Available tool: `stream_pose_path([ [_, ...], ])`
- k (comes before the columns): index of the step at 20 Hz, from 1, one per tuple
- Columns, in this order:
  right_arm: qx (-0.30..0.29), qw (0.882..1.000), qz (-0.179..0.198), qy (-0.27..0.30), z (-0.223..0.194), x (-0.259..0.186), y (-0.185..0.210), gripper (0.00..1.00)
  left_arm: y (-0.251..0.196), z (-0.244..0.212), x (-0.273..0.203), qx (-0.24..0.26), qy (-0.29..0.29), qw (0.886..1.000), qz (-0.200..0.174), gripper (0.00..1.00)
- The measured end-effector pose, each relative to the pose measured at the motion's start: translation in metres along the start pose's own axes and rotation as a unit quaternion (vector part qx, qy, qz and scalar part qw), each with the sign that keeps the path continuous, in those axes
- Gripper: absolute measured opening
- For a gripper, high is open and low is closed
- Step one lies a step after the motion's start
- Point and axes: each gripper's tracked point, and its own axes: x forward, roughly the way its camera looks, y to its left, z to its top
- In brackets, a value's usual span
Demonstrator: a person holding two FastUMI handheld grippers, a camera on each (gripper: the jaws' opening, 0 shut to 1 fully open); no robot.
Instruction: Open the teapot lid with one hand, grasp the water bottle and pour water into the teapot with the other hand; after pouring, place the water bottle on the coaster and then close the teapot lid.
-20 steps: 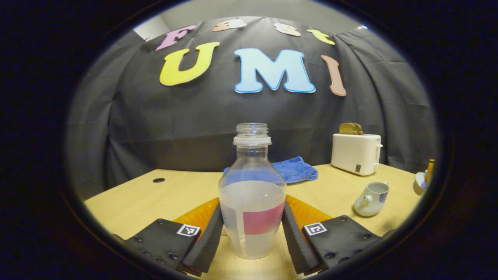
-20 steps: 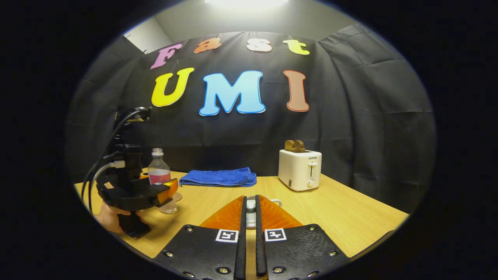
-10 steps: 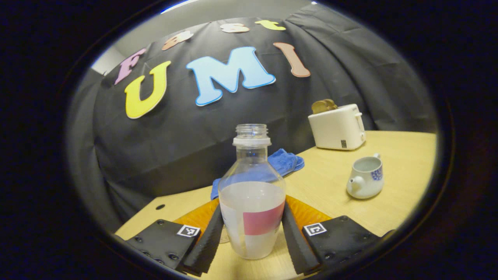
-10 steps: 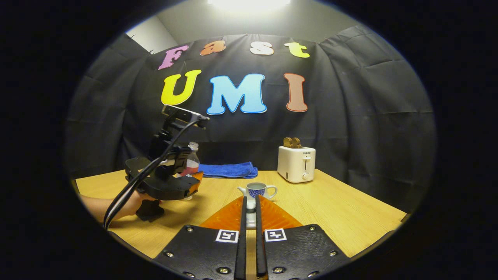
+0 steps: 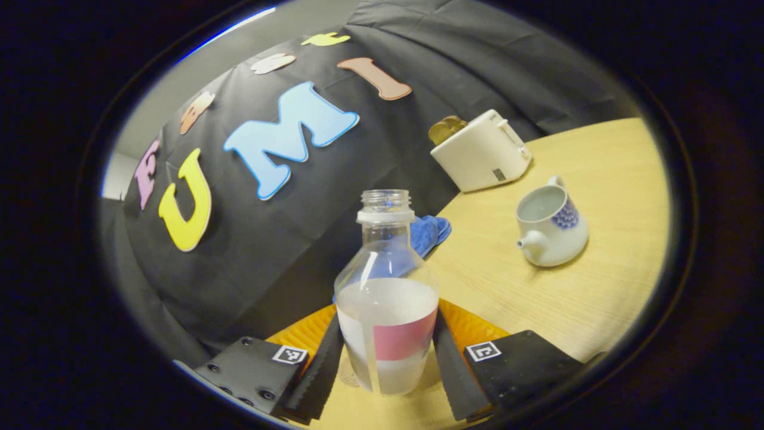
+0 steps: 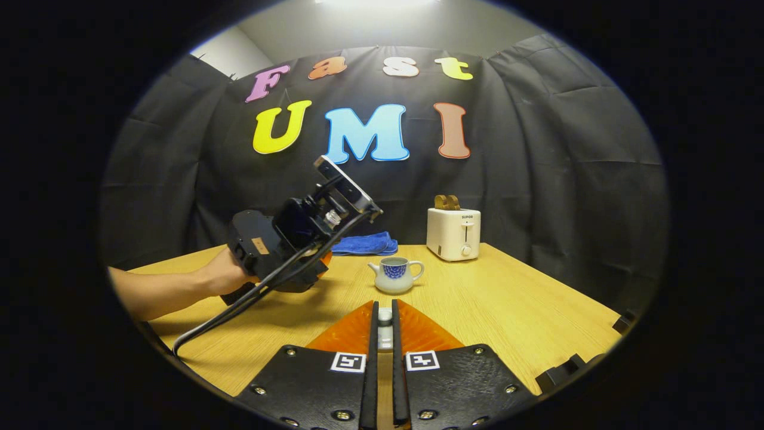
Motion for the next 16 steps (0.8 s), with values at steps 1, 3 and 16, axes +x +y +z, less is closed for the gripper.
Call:
stream_pose_path([
  [1,-0.001,1.000,0.002,0.002,-0.001,-0.002,0.001,0.10,0.001,0.004,0.001,0.018,-0.002,1.000,0.004,0.87],
  [3,0.003,1.000,0.006,0.007,-0.005,-0.004,0.003,0.10,-0.002,0.011,0.002,0.044,-0.005,0.999,0.007,0.87],
  [16,0.015,1.000,0.013,-0.008,0.000,-0.011,0.001,0.10,-0.027,0.030,0.022,0.252,0.005,0.968,-0.007,0.87],
])
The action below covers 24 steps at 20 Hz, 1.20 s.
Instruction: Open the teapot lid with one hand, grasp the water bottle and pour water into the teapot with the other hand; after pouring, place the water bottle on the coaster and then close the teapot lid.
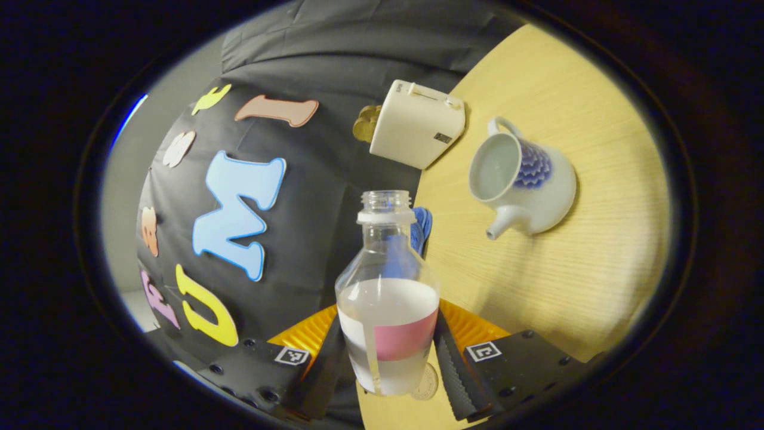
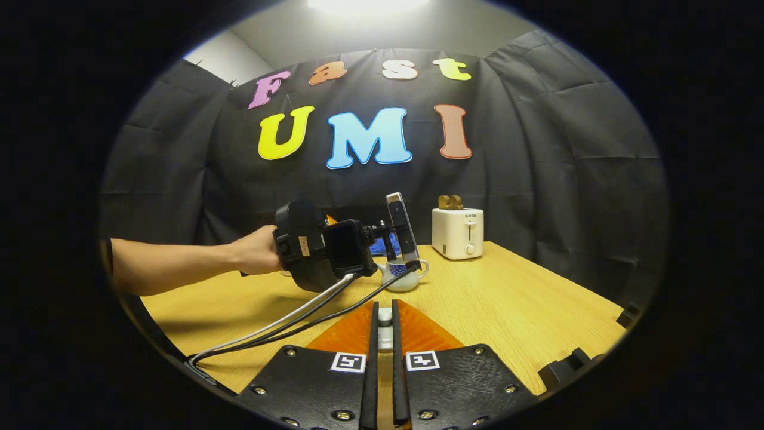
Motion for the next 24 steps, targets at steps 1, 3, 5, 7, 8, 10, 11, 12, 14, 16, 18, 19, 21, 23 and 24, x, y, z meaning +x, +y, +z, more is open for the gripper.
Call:
stream_pose_path([
  [1,0.001,1.000,-0.001,0.000,-0.001,0.001,-0.002,0.10,-0.001,0.001,0.001,0.009,0.000,1.000,0.000,0.87],
  [3,0.005,1.000,-0.001,0.001,-0.002,0.001,-0.003,0.10,-0.004,0.004,0.003,0.029,0.004,1.000,-0.006,0.87],
  [5,0.009,1.000,-0.002,-0.001,0.000,-0.001,-0.005,0.10,-0.009,0.006,0.005,0.047,0.009,0.999,-0.013,0.87],
  [7,0.009,1.000,-0.004,-0.004,0.001,0.000,-0.007,0.10,-0.009,0.010,0.006,0.065,0.009,0.998,-0.011,0.88],
  [8,0.009,1.000,-0.005,-0.004,0.001,0.000,-0.008,0.10,-0.009,0.013,0.006,0.074,0.008,0.997,-0.010,0.88],
  [10,0.012,1.000,-0.004,-0.002,0.000,0.000,-0.008,0.10,-0.011,0.017,0.005,0.092,0.010,0.996,-0.013,0.87],
  [11,0.012,1.000,-0.004,-0.002,-0.001,-0.001,-0.008,0.10,-0.013,0.017,0.006,0.102,0.015,0.995,-0.017,0.87],
  [12,0.011,1.000,-0.006,-0.002,0.000,-0.001,-0.010,0.10,-0.013,0.016,0.006,0.109,0.016,0.994,-0.017,0.87],
  [14,0.011,1.000,-0.009,-0.006,0.002,-0.001,-0.013,0.10,-0.012,0.016,0.006,0.121,0.019,0.992,-0.017,0.87],
  [16,0.014,1.000,-0.009,-0.004,0.001,0.000,-0.014,0.10,-0.016,0.016,0.006,0.140,0.025,0.990,-0.024,0.87],
  [18,0.021,1.000,-0.005,0.002,-0.003,0.001,-0.013,0.10,-0.016,0.018,0.007,0.160,0.026,0.986,-0.028,0.88],
  [19,0.024,1.000,-0.002,0.006,-0.005,0.002,-0.013,0.10,-0.017,0.019,0.007,0.167,0.026,0.985,-0.030,0.87],
  [21,0.024,1.000,-0.003,0.010,-0.005,0.003,-0.016,0.10,-0.013,0.019,0.004,0.188,0.029,0.981,-0.035,0.87],
  [23,0.025,1.000,-0.003,0.009,-0.005,0.004,-0.017,0.10,-0.012,0.021,0.004,0.211,0.030,0.977,-0.034,0.87],
  [24,0.025,1.000,-0.002,0.009,-0.004,0.004,-0.017,0.10,-0.010,0.021,0.004,0.224,0.033,0.974,-0.030,0.87],
])
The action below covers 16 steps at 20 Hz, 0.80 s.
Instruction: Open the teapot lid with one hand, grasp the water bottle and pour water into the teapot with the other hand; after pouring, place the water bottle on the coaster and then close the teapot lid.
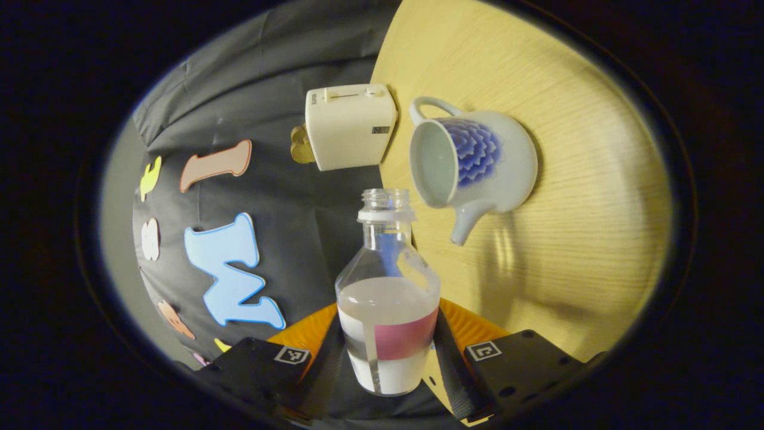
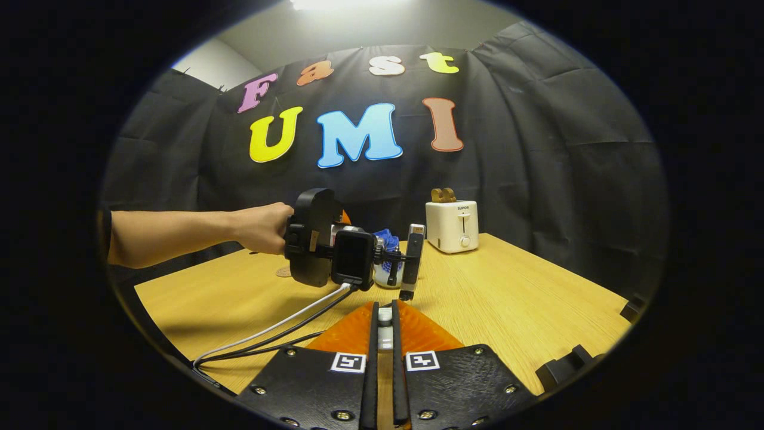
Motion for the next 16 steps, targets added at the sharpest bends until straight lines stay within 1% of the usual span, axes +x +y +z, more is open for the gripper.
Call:
stream_pose_path([
  [7,0.002,1.000,-0.003,0.006,-0.004,0.001,-0.004,0.10,0.002,0.004,-0.001,0.047,-0.001,0.999,-0.010,0.88],
  [11,0.002,1.000,-0.002,0.011,-0.008,0.001,-0.006,0.10,0.006,0.003,0.002,0.087,0.003,0.996,-0.009,0.87],
  [13,0.005,1.000,-0.002,0.012,-0.008,0.002,-0.006,0.10,0.006,0.002,0.003,0.098,0.002,0.995,-0.013,0.88],
  [16,0.002,1.000,0.001,0.015,-0.009,0.003,-0.005,0.10,0.010,0.005,0.001,0.118,0.000,0.993,-0.010,0.88],
])
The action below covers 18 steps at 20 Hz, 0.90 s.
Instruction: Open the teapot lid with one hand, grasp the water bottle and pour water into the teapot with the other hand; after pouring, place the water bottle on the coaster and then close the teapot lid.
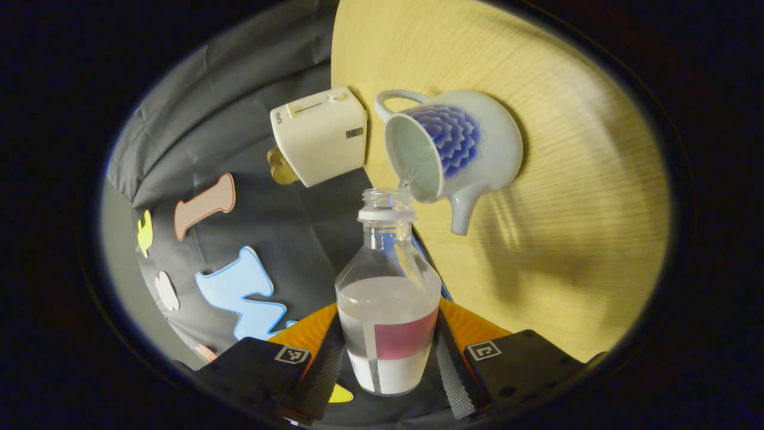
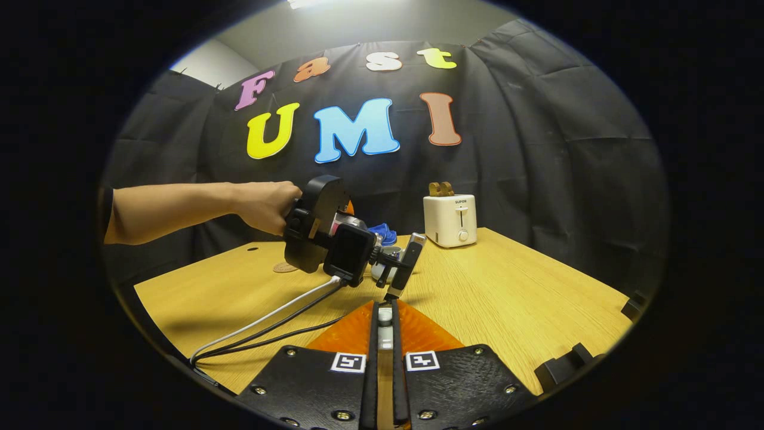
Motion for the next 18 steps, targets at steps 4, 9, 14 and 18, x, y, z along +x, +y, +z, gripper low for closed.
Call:
stream_pose_path([
  [4,0.001,1.000,-0.001,0.001,0.000,-0.001,-0.001,0.10,0.007,0.003,-0.001,0.027,-0.006,1.000,0.007,0.88],
  [9,-0.001,1.000,-0.004,0.003,-0.002,-0.001,-0.004,0.10,0.015,0.006,-0.002,0.061,-0.007,0.998,0.008,0.88],
  [14,0.001,1.000,-0.009,0.003,-0.001,-0.001,-0.009,0.10,0.019,0.004,-0.001,0.084,-0.002,0.996,0.010,0.88],
  [18,0.002,1.000,-0.008,0.009,-0.005,0.000,-0.009,0.10,0.023,0.006,-0.004,0.099,-0.004,0.995,0.010,0.88],
])
